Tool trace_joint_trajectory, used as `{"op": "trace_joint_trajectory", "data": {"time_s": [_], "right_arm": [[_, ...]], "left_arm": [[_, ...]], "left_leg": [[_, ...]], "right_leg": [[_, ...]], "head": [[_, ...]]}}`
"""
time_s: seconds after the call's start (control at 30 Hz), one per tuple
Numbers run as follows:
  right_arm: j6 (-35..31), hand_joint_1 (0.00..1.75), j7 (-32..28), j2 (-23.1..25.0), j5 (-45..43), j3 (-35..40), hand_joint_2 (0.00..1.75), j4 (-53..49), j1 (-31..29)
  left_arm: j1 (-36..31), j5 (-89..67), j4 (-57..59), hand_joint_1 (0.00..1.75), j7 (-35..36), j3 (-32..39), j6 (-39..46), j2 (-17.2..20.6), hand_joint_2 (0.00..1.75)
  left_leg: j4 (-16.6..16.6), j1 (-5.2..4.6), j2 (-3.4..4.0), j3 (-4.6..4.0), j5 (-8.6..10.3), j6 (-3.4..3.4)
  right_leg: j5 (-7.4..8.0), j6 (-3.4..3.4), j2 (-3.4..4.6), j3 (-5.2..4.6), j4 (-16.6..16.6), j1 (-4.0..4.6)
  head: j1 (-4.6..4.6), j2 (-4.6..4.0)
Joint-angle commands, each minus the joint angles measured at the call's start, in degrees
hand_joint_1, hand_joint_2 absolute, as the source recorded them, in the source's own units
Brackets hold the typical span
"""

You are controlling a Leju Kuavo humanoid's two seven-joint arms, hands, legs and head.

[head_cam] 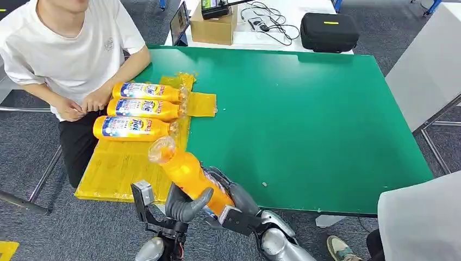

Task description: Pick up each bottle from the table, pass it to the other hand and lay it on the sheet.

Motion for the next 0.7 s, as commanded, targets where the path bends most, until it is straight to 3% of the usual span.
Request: {"op": "trace_joint_trajectory", "data": {"time_s": [0.03, 0.17, 0.3, 0.7], "right_arm": [[-0.8, 0.00, -0.2, 0.8, 0.2, 0.6, 0.00, 5.7, -1.1], [-1.8, 0.00, -0.6, 0.7, 0.7, 0.4, 0.00, 5.2, -0.6], [-5.7, 0.00, -1.9, 0.4, 1.4, -2.1, 0.00, 2.2, 1.5], [-5.5, 0.00, -1.7, 0.5, 1.8, -2.6, 0.00, 1.5, 1.9]], "left_arm": [[-1.9, -1.8, 0.7, 1.75, 0.2, -0.1, 1.1, 0.6, 1.75], [-2.1, -3.7, 0.8, 1.75, -0.9, 0.6, 3.3, 0.5, 1.75], [-4.1, -29.4, 1.8, 1.75, -2.0, -0.7, 20.8, 3.2, 1.75], [-4.2, -29.8, 3.0, 1.75, -2.8, 0.6, 19.7, 2.8, 1.75]], "left_leg": [[0.0, 0.05, 0.00, 0.29, -0.10, -0.06], [0.0, 0.03, -0.05, 0.25, -0.07, -0.05], [0.0, 0.01, -0.06, 0.10, -0.01, -0.03], [0.0, 0.02, 0.00, 0.21, -0.06, -0.04]], "right_leg": [[-0.11, -0.12, -0.08, 0.31, 0.0, 0.07], [-0.10, -0.11, -0.12, 0.28, -0.1, 0.05], [-0.04, -0.07, -0.10, 0.12, 0.0, 0.02], [-0.07, -0.10, -0.06, 0.23, 0.0, 0.04]], "head": [[0.00, 0.00], [-0.02, 0.00], [-0.02, 0.00], [-0.02, 0.00]]}}
